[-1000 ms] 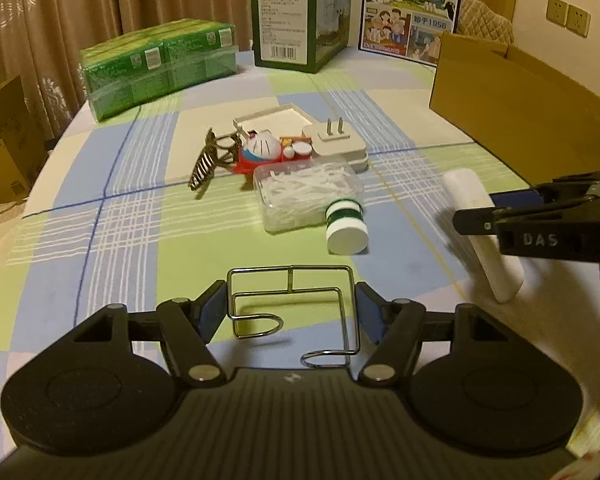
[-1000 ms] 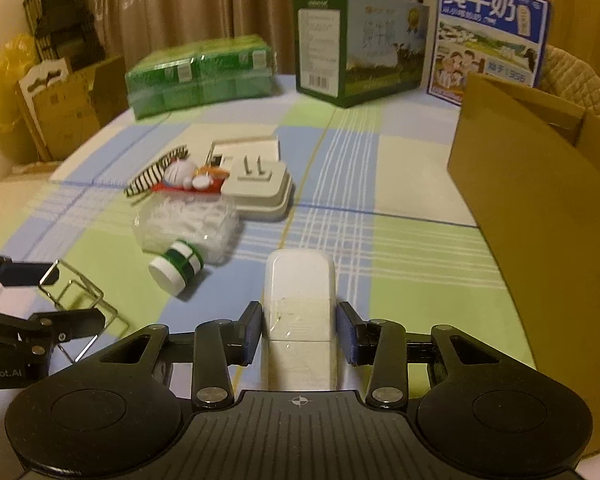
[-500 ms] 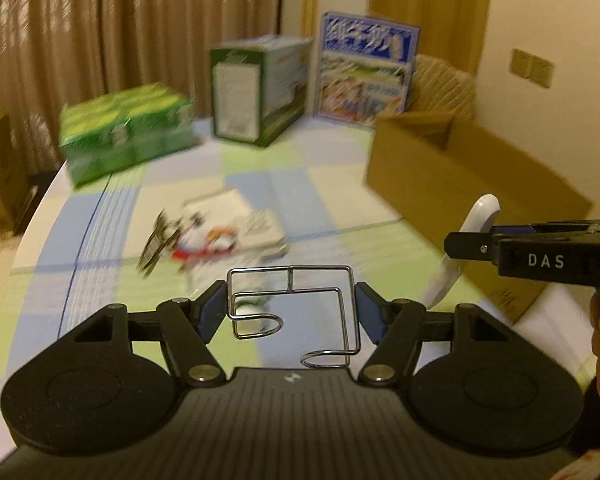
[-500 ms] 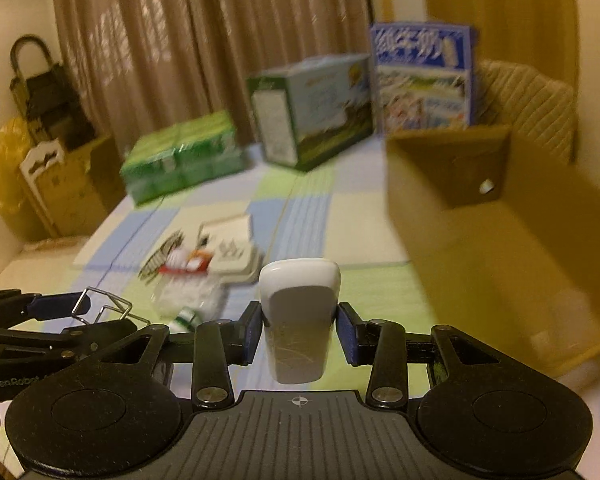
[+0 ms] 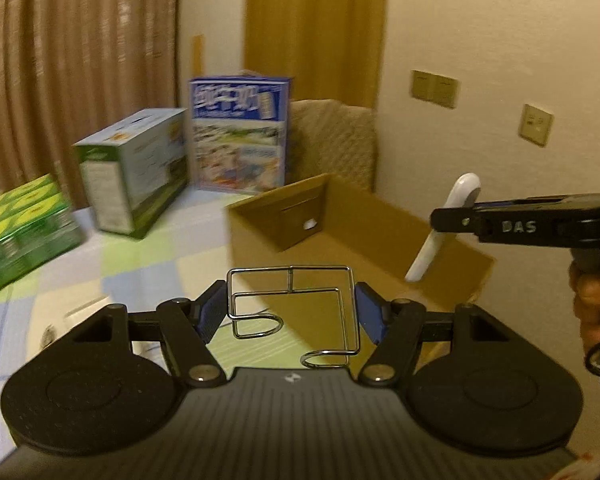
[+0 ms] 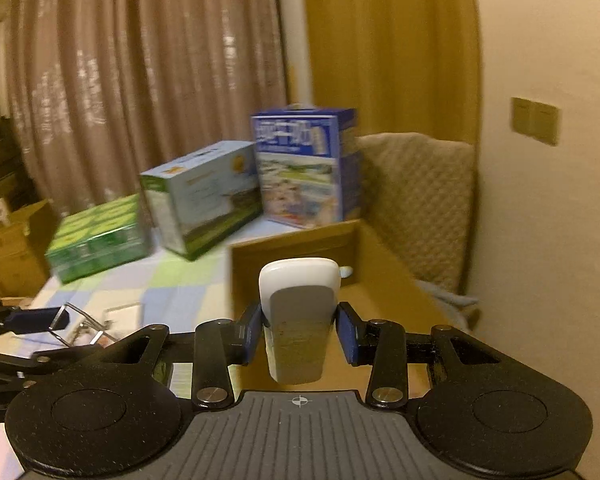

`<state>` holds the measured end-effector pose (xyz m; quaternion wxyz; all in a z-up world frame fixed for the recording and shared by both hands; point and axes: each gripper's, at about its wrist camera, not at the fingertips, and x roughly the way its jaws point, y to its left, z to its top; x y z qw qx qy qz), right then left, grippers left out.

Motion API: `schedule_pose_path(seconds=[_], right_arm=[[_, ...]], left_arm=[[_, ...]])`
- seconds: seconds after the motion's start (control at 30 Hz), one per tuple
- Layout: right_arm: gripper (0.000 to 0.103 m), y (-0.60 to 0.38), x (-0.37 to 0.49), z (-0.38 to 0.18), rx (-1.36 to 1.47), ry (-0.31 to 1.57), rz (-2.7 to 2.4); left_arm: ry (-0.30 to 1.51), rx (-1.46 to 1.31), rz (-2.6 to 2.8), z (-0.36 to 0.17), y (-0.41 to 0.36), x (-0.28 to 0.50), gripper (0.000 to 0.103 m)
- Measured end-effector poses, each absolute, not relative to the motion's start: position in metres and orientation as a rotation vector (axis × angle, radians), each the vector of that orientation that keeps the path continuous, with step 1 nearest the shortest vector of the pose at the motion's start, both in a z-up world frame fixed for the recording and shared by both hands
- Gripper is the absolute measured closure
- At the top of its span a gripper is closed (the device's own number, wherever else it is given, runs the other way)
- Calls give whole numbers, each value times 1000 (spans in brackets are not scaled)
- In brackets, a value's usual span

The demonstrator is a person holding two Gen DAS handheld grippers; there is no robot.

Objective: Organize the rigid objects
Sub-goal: 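Carry the wire rack with the left gripper while the right gripper carries the white block to the cardboard box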

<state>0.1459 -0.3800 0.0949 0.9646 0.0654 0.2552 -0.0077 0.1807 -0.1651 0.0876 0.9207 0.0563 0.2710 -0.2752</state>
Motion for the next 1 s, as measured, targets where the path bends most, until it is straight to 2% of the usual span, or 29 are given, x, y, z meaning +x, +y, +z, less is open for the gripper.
schedule_pose_path(seconds=[0.4, 0.87, 1.0], right_arm=[[66, -451, 157, 53, 222, 620, -62], [66, -468, 164, 33, 251, 655, -61], [66, -467, 165, 33, 256, 652, -60]], left_arm=[[620, 172, -706, 63, -264, 207, 39], [702, 197, -754, 34, -284, 224, 39], [683, 212, -740, 37, -282, 223, 36]])
